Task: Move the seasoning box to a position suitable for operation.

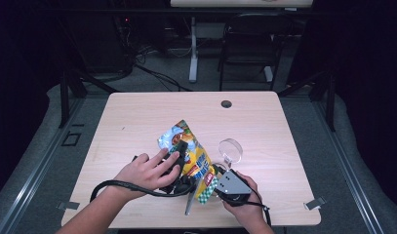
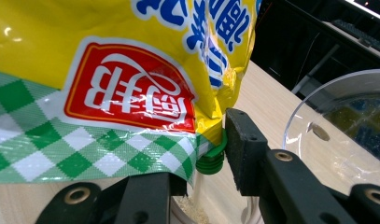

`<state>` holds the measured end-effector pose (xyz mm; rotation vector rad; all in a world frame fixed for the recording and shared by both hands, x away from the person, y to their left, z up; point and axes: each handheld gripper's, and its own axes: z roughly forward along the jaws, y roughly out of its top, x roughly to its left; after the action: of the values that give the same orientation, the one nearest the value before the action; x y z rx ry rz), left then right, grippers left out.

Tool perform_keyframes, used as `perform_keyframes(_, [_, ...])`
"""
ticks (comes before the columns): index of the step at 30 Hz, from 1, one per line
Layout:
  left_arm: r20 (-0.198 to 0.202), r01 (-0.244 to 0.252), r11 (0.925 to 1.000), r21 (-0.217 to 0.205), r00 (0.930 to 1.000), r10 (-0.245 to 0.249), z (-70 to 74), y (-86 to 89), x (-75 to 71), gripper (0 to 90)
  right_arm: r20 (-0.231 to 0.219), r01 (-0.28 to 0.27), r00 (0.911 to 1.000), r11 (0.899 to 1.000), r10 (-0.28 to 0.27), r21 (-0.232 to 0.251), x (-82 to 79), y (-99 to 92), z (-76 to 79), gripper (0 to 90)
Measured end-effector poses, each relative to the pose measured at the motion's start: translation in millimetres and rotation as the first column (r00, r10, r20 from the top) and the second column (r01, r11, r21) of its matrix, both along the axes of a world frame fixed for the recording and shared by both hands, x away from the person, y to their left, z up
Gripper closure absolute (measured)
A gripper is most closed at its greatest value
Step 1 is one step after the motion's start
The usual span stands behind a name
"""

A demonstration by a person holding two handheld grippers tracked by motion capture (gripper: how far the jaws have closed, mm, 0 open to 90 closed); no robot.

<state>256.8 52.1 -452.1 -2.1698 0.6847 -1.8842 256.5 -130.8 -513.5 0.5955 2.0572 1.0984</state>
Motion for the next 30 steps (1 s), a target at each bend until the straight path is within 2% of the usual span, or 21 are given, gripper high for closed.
perform_keyframes(13, [0.01, 0.006, 0.9999, 0.01, 0.9999, -0.006, 1.7, -3.1, -2.3, 73.4, -0.007, -0.002, 1.0, 1.0, 0.002, 0.012, -0.1, -1.3, 1.0, 71.2])
perform_keyframes(20, [0.014, 0.025, 0.9996, 0.007, 0.9996, -0.026, 2.7, -4.4, -3.2, 74.7, -0.009, -0.004, 1.0, 1.0, 0.004, 0.016, -0.3, -1.8, 1.5, 71.2])
perform_keyframes(22, [0.01, 0.019, 0.9998, 0.008, 0.9998, -0.019, 3.2, -4.9, -4.2, 75.0, -0.007, -0.004, 1.0, 1.0, 0.004, 0.015, -0.3, -1.9, 1.5, 71.2])
perform_keyframes(23, [0.014, 0.015, 0.9996, 0.025, 0.9998, -0.015, 3.9, -5.4, -4.7, 75.2, -0.008, -0.003, 1.0, 1.0, 0.003, 0.017, -0.3, -1.9, 1.4, 71.2])
perform_keyframes(30, [0.01, 0.013, 0.9997, 0.019, 0.9999, -0.013, 4.1, -5.4, -5.4, 76.2, -0.008, -0.004, 1.0, 1.0, 0.004, 0.02, -0.5, -1.7, 1.5, 71.2])
